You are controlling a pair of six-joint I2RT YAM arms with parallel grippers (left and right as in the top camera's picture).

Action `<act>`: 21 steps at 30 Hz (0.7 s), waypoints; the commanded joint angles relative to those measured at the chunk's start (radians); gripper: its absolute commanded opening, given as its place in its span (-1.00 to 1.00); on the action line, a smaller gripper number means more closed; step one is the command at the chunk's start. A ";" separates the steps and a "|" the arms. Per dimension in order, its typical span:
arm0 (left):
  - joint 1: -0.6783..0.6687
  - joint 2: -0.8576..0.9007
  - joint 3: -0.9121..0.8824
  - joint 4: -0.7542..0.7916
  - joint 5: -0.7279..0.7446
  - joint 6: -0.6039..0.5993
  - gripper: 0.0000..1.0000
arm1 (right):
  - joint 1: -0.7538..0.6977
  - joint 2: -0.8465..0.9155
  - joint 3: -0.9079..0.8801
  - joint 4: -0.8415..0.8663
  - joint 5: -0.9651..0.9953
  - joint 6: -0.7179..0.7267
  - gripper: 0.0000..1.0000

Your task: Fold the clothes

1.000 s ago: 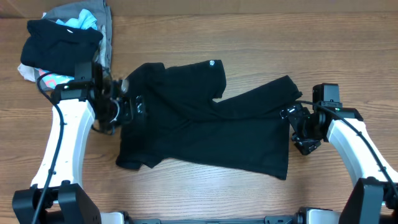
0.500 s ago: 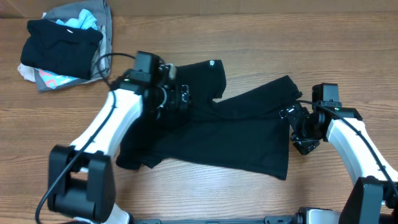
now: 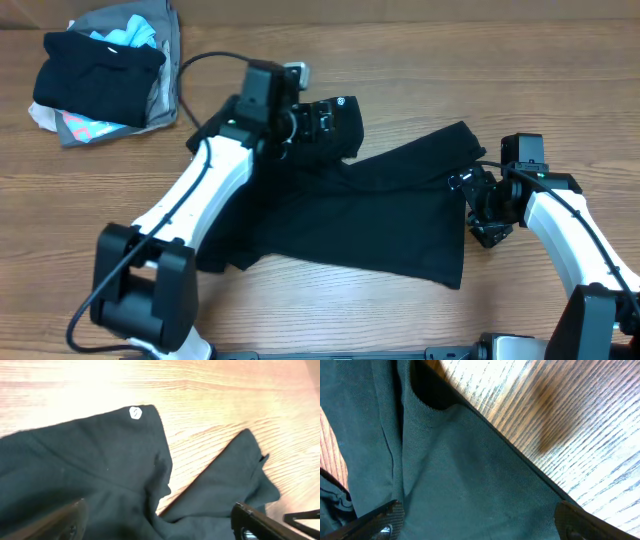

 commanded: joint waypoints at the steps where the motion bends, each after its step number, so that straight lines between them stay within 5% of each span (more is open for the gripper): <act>1: -0.067 0.098 0.149 -0.075 -0.145 0.093 1.00 | 0.008 0.000 0.000 0.008 -0.002 -0.006 1.00; 11: -0.088 0.477 0.677 -0.328 -0.184 0.118 1.00 | 0.008 0.000 0.000 0.010 -0.002 -0.006 1.00; 21: -0.109 0.674 0.774 -0.328 -0.194 0.118 0.89 | 0.008 0.000 0.000 0.019 -0.002 -0.006 1.00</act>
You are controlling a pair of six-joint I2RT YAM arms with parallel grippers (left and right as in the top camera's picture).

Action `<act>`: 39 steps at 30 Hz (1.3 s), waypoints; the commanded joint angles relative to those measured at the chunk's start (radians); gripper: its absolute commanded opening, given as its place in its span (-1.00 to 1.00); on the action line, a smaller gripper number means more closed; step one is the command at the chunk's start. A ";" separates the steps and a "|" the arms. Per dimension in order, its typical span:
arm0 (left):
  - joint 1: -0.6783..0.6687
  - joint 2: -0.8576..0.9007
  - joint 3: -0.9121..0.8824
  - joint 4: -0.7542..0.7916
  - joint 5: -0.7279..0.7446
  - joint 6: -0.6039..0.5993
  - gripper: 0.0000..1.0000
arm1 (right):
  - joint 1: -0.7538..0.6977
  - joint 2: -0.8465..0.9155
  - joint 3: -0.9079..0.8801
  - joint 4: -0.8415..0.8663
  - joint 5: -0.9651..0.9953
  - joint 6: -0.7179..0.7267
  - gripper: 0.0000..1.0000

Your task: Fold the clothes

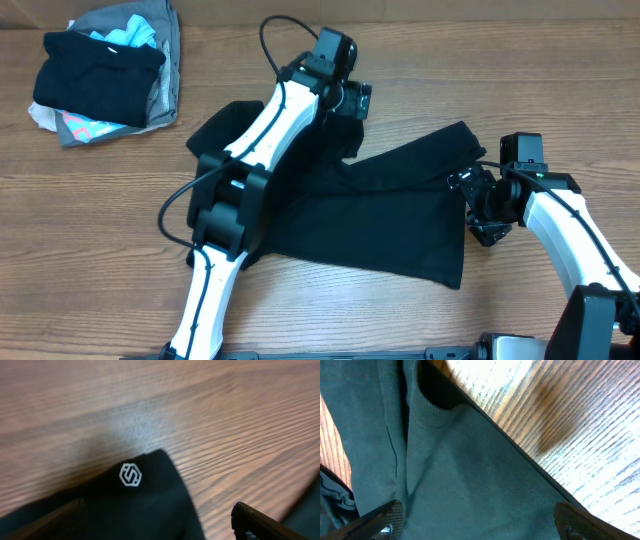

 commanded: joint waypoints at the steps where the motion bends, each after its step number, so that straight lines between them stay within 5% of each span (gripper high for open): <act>1: -0.015 0.053 0.032 0.002 -0.016 0.020 0.89 | 0.005 0.000 0.000 0.006 0.001 -0.007 1.00; 11: -0.014 0.077 0.032 0.002 -0.064 0.047 0.85 | 0.005 0.000 0.000 0.006 0.002 -0.007 1.00; 19: -0.020 0.080 0.031 0.014 -0.141 0.066 0.59 | 0.005 0.000 0.000 0.007 0.001 -0.007 1.00; 32: -0.075 0.184 0.031 0.010 -0.264 0.122 0.73 | 0.005 0.000 0.000 0.008 0.002 -0.007 1.00; 36: -0.076 0.190 0.031 0.015 -0.326 0.121 0.47 | 0.005 0.000 0.000 0.009 0.002 -0.007 1.00; 39: -0.066 0.190 0.031 0.027 -0.356 0.121 0.01 | 0.005 0.000 0.000 0.009 0.002 -0.007 1.00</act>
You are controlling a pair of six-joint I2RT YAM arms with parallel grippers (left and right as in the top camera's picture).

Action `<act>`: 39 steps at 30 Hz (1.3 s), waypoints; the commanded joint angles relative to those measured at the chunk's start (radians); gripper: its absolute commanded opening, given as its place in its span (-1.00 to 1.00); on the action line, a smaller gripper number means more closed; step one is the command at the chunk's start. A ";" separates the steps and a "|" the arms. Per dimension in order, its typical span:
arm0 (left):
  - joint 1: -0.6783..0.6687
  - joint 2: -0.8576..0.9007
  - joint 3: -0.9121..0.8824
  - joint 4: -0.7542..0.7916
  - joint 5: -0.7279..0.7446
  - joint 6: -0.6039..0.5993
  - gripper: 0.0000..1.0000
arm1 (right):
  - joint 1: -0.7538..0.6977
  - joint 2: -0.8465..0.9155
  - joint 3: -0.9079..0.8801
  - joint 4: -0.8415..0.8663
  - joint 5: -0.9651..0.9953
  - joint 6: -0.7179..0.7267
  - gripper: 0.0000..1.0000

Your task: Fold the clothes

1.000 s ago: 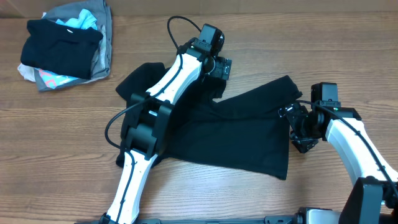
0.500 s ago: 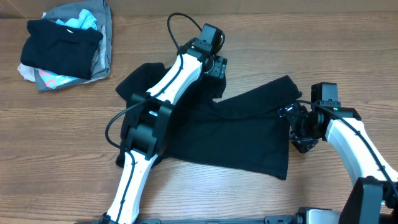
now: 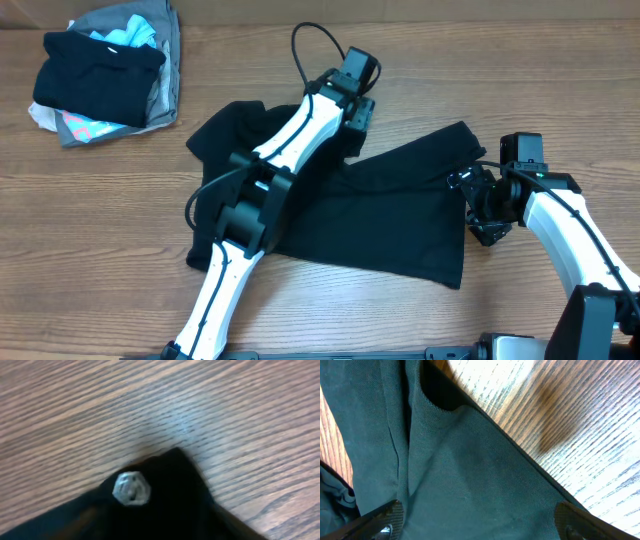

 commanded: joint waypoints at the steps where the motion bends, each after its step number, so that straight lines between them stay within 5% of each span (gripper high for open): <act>1: 0.016 0.080 -0.017 -0.006 -0.105 0.016 -0.13 | 0.005 0.000 0.000 0.006 0.002 -0.007 1.00; 8: 0.087 0.080 -0.017 0.032 -0.117 -0.011 -0.72 | 0.005 0.000 0.000 0.006 0.002 -0.007 1.00; 24: 0.419 0.080 -0.013 0.076 -0.259 -0.063 -0.60 | 0.005 0.000 0.000 0.016 0.002 -0.006 1.00; 27: 0.459 0.080 0.011 0.073 -0.274 -0.054 -0.40 | 0.005 0.000 0.000 0.018 0.001 -0.003 1.00; 28: 0.468 0.079 0.023 0.063 -0.273 -0.050 -0.17 | 0.005 0.000 0.000 0.018 0.001 -0.001 1.00; 29: 0.478 0.079 0.051 0.040 -0.270 -0.038 0.75 | 0.005 0.000 0.000 0.020 0.000 0.001 1.00; 30: 0.480 0.079 0.061 0.034 -0.270 -0.031 1.00 | 0.005 0.000 0.000 0.021 -0.003 0.000 1.00; 39: 0.464 0.064 0.377 -0.211 -0.274 0.030 1.00 | 0.077 0.000 0.000 0.076 -0.013 0.000 1.00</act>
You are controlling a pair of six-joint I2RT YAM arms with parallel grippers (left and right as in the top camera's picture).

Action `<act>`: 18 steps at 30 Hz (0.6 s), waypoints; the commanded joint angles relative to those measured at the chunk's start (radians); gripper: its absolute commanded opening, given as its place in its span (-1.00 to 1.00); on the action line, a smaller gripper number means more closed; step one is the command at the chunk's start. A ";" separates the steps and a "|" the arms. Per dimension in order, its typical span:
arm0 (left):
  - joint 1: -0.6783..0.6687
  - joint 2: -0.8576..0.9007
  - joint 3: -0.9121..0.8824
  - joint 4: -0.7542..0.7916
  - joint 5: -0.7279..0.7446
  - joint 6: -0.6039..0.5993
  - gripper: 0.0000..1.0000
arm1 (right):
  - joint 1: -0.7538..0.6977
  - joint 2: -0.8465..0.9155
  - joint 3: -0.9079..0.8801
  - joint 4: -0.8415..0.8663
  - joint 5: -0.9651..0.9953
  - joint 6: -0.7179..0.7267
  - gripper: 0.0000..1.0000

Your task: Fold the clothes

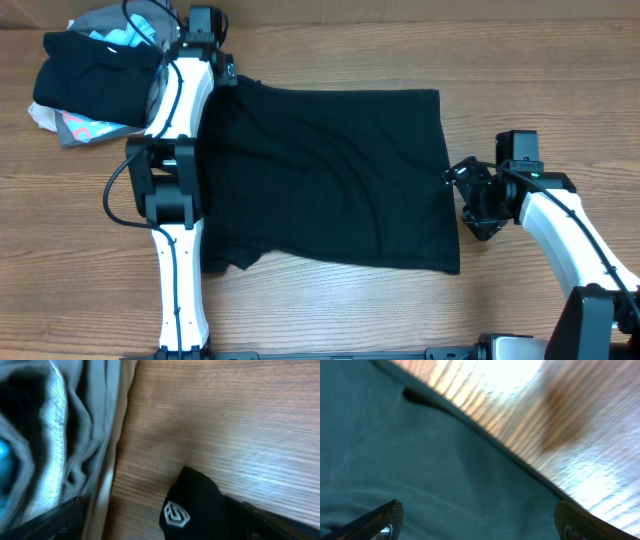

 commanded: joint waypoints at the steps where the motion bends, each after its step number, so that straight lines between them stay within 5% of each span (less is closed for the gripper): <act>1: -0.022 -0.010 0.190 -0.098 -0.018 0.025 1.00 | 0.047 0.000 0.000 0.025 -0.007 -0.002 1.00; 5: -0.046 -0.047 0.373 -0.299 -0.017 -0.024 1.00 | 0.088 0.000 0.000 0.035 0.029 -0.004 1.00; 11: -0.073 -0.186 0.547 -0.554 -0.015 -0.343 1.00 | 0.092 -0.003 0.004 -0.008 0.035 0.000 0.99; 18: -0.093 -0.382 0.583 -0.813 0.056 -0.420 1.00 | 0.092 -0.106 0.011 -0.103 0.033 -0.004 0.99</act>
